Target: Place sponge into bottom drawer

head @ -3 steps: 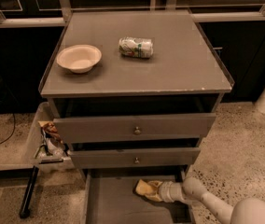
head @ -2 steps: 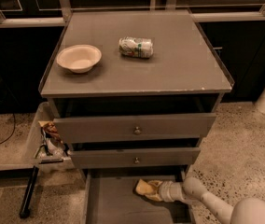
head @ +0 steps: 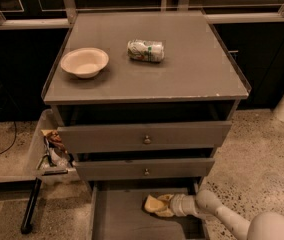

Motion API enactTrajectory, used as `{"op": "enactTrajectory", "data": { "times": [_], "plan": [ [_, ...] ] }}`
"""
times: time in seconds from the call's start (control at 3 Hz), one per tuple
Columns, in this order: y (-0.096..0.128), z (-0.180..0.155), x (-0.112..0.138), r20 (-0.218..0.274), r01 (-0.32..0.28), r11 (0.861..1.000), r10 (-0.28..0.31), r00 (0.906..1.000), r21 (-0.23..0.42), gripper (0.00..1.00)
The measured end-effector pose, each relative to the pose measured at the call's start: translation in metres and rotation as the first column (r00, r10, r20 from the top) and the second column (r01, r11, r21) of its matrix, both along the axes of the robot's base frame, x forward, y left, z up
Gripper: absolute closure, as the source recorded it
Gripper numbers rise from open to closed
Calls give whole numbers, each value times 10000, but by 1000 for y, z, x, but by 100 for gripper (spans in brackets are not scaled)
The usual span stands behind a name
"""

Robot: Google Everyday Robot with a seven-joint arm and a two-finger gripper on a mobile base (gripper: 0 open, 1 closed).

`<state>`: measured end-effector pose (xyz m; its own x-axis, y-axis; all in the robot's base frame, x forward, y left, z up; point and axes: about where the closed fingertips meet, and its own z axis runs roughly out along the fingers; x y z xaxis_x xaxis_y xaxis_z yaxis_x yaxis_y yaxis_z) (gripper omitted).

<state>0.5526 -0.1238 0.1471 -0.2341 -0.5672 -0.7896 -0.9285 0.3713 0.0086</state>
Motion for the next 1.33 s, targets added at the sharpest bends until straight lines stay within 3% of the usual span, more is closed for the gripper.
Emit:
{"op": "enactTrajectory", "data": {
  "times": [0.33, 0.67, 1.33],
  "plan": [
    [0, 0, 0, 0, 0, 10000, 0, 10000, 0, 12],
    [1, 7, -5, 52, -103, 9999, 103, 9999, -54, 0],
    [-16, 64, -32, 490, -111, 9971, 148, 9987, -748, 0]
  ]
}}
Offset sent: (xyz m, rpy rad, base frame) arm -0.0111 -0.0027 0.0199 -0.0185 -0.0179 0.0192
